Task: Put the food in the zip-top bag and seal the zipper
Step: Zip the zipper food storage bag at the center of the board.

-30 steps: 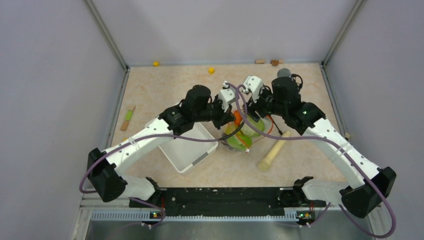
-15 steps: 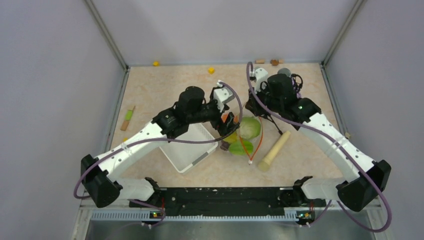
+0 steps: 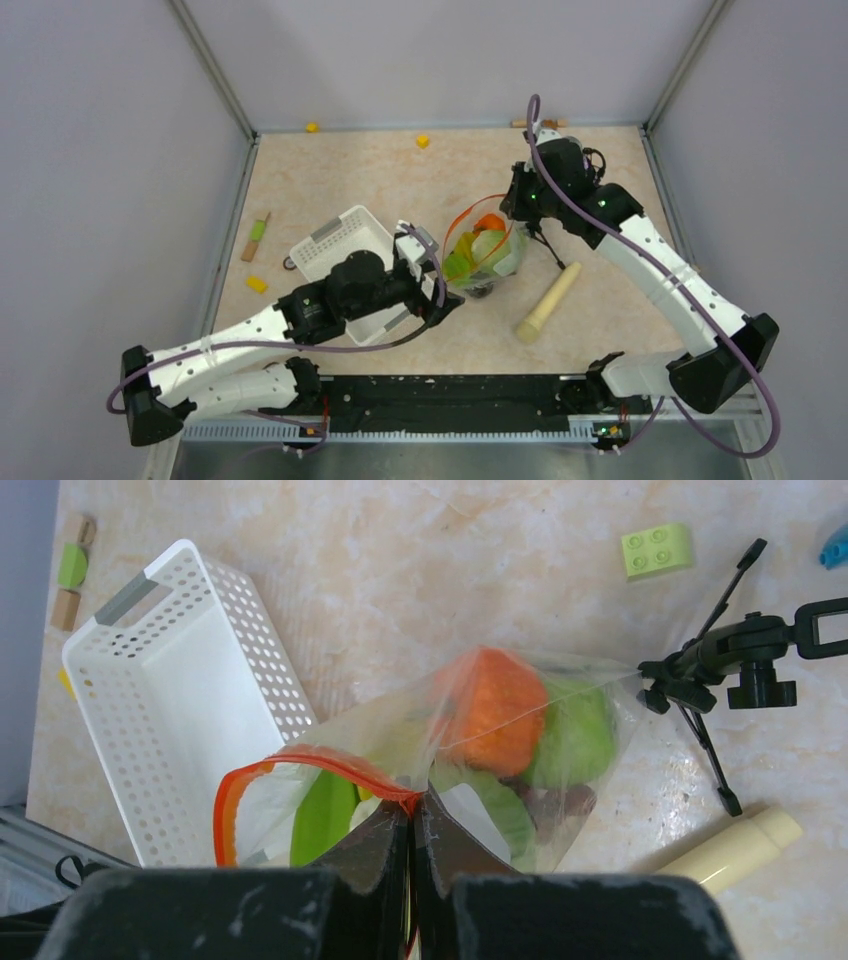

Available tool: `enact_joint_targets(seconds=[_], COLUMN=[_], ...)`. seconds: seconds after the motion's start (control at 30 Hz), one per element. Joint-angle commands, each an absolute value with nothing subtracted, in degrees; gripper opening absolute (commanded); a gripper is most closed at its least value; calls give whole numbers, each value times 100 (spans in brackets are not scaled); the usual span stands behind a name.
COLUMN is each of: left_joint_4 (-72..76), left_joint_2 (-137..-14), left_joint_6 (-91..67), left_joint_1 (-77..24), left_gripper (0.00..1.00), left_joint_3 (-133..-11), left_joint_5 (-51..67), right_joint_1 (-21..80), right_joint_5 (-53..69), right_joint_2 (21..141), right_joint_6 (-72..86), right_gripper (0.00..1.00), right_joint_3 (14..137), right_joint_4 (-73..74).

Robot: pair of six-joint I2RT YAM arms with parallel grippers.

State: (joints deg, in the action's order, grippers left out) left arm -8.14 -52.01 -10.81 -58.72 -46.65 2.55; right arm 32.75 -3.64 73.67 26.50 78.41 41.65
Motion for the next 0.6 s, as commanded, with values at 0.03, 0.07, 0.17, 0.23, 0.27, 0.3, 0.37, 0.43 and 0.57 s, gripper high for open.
enact_joint_targets(seconds=[0.03, 0.07, 0.17, 0.23, 0.27, 0.3, 0.37, 0.43, 0.57], left_joint_4=[-712, -624, -376, -236, -289, -320, -254, -122, -57], left_joint_2=[-5273, -5276, -5244, -5259, -5298, -5312, -5366, -5480, -5839], left_joint_6=[-1740, -1801, -1778, -1707, -1723, -1746, -1739, -1659, -1590], left_joint_1=[-6363, -6385, -6398, -6399, -6398, -6398, -6399, -6399, -6401], left_gripper=[97, 97, 97, 97, 97, 97, 94, 87, 71], left_joint_3=[-4140, -4067, -3819, -3697, -3710, -3723, -3715, -3718, -3859], left_joint_5=[-867, -878, -1172, -1490, -1567, -1601, -1618, -1595, -1730], right_joint_1=[3221, 3217, 3217, 3217, 3221, 3217, 3210, 3219, 3217], right_joint_5=[-542, -530, -510, -486, -479, -461, -439, -444, -374], right_joint_2=[7400, 7404, 7382, 7339, 7325, 7295, 7253, 7224, 7205], right_joint_6=[2986, 2980, 2975, 2954, 2942, 2934, 2920, 2917, 2878], right_gripper=[0, 0, 0, 0, 0, 0, 0, 0, 0], right_joint_3=[8209, 8206, 8194, 8184, 8170, 8160, 8136, 8115, 8097], right_joint_4=[3851, 3848, 3850, 3843, 3849, 3850, 3845, 3845, 3832])
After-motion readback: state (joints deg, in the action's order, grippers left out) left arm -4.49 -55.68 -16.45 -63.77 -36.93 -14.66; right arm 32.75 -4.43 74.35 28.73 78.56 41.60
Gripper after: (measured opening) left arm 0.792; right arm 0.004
